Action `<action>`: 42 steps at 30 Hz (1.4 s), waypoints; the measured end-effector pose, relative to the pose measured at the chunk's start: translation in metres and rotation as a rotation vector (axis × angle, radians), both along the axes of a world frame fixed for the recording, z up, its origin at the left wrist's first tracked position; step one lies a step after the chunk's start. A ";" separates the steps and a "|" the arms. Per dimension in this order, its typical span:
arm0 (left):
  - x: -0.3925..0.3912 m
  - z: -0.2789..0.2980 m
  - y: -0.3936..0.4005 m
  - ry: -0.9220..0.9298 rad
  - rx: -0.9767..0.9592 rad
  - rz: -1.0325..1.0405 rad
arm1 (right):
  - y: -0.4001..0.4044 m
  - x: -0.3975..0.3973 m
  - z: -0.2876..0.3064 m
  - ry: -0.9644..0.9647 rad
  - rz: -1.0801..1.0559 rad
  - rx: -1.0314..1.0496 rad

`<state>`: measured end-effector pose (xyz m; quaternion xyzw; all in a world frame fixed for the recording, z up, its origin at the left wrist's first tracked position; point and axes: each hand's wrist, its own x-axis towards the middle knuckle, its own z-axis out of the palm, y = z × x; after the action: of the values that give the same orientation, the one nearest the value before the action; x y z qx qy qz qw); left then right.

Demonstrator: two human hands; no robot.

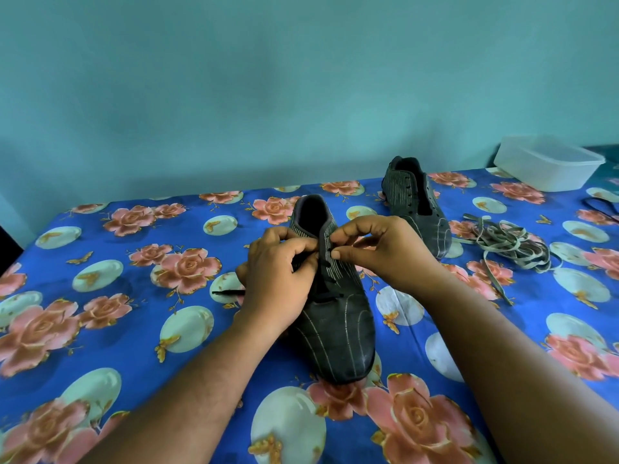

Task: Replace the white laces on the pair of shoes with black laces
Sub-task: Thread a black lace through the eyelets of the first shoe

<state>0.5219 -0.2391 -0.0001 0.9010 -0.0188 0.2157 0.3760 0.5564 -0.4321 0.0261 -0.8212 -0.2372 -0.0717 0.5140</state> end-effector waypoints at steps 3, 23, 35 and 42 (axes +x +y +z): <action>0.000 -0.001 0.000 -0.027 -0.017 0.022 | 0.000 0.002 -0.003 -0.093 0.010 -0.024; 0.011 -0.011 0.035 0.004 -0.405 -0.279 | -0.008 -0.001 0.009 0.234 0.082 0.446; 0.008 -0.011 0.035 0.011 -0.397 -0.274 | -0.037 0.019 0.019 0.133 -0.631 0.821; 0.008 -0.009 0.037 0.042 -0.457 -0.280 | -0.009 0.009 -0.006 -0.223 -0.281 -0.252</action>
<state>0.5299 -0.2024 -0.0092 0.7856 -0.0862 0.1415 0.5961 0.5657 -0.4414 0.0204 -0.8910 -0.1829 -0.2026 0.3628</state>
